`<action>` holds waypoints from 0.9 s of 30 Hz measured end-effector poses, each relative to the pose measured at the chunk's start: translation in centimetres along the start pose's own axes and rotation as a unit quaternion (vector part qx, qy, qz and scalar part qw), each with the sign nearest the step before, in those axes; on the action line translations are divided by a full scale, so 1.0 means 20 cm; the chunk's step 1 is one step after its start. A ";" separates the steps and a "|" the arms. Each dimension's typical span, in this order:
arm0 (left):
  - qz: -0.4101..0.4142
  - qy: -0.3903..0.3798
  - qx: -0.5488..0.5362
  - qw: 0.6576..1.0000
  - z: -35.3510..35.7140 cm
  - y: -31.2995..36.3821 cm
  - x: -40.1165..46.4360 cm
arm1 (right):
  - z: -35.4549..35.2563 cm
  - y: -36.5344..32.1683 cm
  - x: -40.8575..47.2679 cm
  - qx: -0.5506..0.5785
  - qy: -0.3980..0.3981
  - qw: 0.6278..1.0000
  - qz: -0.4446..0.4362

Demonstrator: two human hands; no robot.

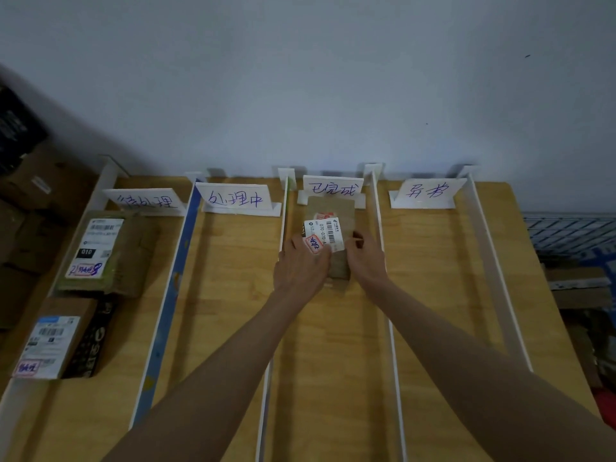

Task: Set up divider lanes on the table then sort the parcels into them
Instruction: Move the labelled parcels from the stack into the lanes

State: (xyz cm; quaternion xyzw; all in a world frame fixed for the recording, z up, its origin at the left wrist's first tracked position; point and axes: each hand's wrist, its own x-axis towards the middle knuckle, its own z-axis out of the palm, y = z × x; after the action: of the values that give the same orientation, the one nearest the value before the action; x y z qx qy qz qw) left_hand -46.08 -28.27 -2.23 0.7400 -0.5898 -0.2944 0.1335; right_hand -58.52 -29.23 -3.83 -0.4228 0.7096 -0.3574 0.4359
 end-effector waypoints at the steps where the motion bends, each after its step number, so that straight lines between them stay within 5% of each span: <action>1: 0.007 -0.001 -0.002 1.000 0.00 -0.02 0.01 | 0.00 0.01 0.01 -0.003 -0.004 1.000 -0.008; 17: 0.012 0.015 0.044 0.999 -0.07 -0.15 0.19 | 0.20 0.01 0.10 -0.065 -0.030 0.996 -0.051; 27: 0.103 0.038 0.174 0.979 -0.19 -0.14 0.12 | 0.10 -0.14 -0.06 -0.248 0.007 0.957 -0.147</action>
State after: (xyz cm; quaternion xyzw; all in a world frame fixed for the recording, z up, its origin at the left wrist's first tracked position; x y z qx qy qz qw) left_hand -41.23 -30.40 -1.40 0.6976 -0.6998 -0.1435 0.0553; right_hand -55.55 -29.57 -1.81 -0.6146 0.7092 -0.2329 0.2549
